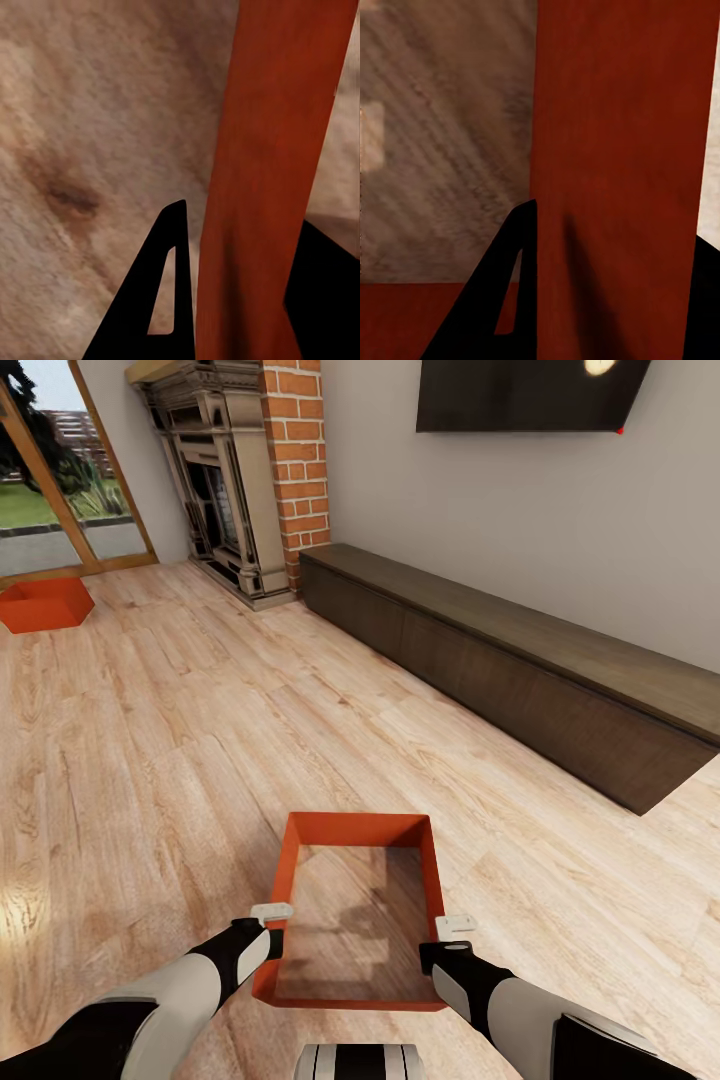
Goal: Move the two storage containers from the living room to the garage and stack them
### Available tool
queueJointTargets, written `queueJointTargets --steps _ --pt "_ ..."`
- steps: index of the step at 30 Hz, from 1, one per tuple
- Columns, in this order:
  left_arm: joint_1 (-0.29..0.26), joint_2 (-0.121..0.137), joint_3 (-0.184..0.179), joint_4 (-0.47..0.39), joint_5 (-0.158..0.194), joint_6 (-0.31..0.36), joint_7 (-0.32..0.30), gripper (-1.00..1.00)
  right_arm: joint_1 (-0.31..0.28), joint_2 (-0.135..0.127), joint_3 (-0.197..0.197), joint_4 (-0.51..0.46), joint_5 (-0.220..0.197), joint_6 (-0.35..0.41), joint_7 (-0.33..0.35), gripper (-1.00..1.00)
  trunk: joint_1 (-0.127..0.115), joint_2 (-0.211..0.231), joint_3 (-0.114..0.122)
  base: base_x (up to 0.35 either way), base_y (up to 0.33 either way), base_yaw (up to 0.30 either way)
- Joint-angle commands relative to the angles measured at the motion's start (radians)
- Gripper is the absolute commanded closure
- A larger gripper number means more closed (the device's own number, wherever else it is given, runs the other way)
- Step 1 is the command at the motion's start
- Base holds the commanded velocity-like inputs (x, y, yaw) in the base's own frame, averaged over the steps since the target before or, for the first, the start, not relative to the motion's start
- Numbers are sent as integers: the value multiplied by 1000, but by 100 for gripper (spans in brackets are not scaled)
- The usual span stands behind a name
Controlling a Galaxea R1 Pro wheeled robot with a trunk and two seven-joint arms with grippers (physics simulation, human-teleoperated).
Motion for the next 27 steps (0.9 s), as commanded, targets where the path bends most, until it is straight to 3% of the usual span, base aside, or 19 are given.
queueJointTargets --steps 1,27 --pt "0 0 -10 -3 -8 6 8 100 0 -2 -1 -2 2 5 -13 100 0 0 -1 0 0 0" --pt "0 -4 -13 -5 -22 5 15 100 0 -2 -3 -1 2 4 -13 100 0 0 -1 0 0 0"
